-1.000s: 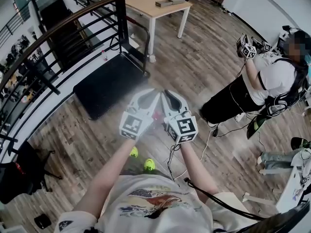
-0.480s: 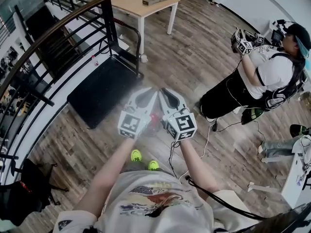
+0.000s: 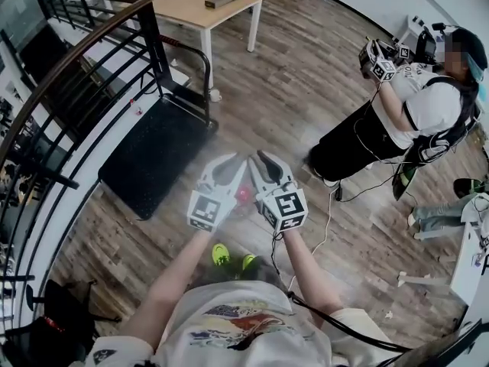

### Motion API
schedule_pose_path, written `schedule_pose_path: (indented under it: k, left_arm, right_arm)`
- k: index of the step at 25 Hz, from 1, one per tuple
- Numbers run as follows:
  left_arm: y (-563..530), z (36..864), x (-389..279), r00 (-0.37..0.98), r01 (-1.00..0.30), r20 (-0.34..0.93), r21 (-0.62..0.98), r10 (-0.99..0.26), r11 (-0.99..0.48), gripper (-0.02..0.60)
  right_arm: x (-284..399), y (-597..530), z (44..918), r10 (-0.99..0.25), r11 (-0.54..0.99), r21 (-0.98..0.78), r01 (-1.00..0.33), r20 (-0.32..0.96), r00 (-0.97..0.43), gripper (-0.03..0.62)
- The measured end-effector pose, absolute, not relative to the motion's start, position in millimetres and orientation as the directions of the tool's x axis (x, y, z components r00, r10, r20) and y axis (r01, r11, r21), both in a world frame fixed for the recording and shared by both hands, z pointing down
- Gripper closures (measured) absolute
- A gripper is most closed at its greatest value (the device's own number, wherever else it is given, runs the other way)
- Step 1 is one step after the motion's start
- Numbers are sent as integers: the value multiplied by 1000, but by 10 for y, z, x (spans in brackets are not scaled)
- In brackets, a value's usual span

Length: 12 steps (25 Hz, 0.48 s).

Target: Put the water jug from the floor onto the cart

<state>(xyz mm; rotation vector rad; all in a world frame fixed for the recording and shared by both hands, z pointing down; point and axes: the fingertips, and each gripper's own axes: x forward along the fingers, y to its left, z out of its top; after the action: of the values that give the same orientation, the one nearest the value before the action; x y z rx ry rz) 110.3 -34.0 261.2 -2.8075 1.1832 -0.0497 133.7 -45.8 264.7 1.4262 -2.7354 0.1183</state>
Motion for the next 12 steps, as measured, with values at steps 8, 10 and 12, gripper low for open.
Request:
schedule_pose_path:
  k: [8,10,12]
  left_arm:
    - [-788,3187,1292,722,-684,56,-83,-689,-724,522]
    - [-900,3404,1356,719,-687,74,-82,-691,-722,520]
    - [-1018,3622,1420,717,-687,84,-83,-692,-722,518]
  right_arm:
    - [1519,-863,3195,-815,560,-39,-828,153,-559,517]
    - [1585,-955,3419,-811,559,-51,-828,177,-558,517]
    - [1650,-1057,3653,-805,559,-61,-827,200,-559,517]
